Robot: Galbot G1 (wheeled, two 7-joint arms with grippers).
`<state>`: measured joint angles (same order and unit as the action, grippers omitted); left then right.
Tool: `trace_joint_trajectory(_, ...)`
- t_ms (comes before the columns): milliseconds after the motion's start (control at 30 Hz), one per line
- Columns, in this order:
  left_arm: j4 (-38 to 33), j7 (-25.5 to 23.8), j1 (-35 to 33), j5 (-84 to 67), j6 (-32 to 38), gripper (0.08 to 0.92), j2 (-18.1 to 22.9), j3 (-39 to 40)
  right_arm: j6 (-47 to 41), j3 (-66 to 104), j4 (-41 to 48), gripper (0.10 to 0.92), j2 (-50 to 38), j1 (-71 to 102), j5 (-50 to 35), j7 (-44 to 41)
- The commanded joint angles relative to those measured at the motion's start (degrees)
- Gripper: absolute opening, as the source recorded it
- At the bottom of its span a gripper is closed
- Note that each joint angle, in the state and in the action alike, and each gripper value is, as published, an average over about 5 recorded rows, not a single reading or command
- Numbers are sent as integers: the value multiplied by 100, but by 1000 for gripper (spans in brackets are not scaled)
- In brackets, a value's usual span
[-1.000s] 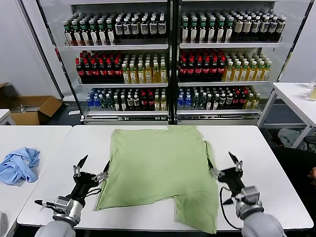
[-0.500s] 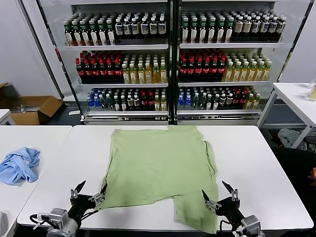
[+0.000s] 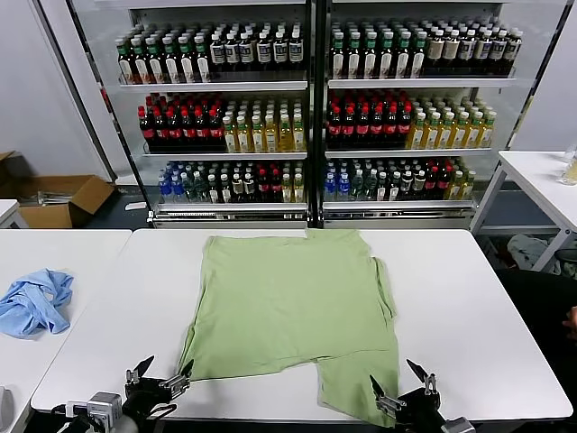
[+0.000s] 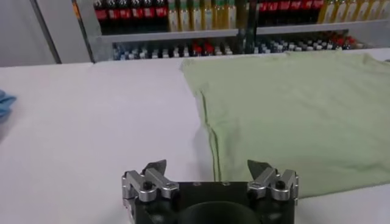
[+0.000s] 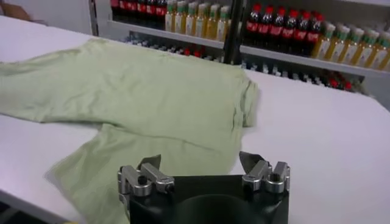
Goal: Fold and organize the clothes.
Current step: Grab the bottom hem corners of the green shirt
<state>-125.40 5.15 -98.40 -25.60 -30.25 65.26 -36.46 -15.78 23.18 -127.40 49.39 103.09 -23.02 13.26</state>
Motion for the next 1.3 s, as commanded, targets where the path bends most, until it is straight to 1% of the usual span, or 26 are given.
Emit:
trace_joint_trajectory(33, 15, 97, -100, -89, -168, 823, 24, 50, -1, -25, 11, 822, -14, 162, -36, 57)
trace_joint_trajectory(400, 235, 164, 82, 192, -141, 818, 92, 206, 82, -388, 319, 821, 32, 36, -94, 125)
trace_joint_trajectory(467, 242, 141, 66, 224, -132, 801, 95, 229, 75, -428, 357, 805, 38, 20, -169, 148)
trace_joint_trajectory(533, 245, 107, 61, 270, -128, 766, 98, 256, 74, -470, 397, 771, 43, -11, -265, 140)
trace_joint_trajectory(667, 257, 67, 83, 376, -128, 654, 119, 334, 104, -610, 516, 669, 71, -122, -452, 106)
trace_joint_trajectory(1033, 295, 8, 181, 503, -102, 342, 198, 471, 169, -621, 492, 348, 68, -267, -743, 77)
trace_joint_trajectory(1200, 305, -32, 213, 513, -9, 195, 203, 491, 188, -538, 452, 201, 49, -369, -778, 75)
trace_joint_trajectory(1300, 275, -55, 232, 476, 91, 121, 184, 478, 186, -374, 393, 130, 6, -457, -918, 19)
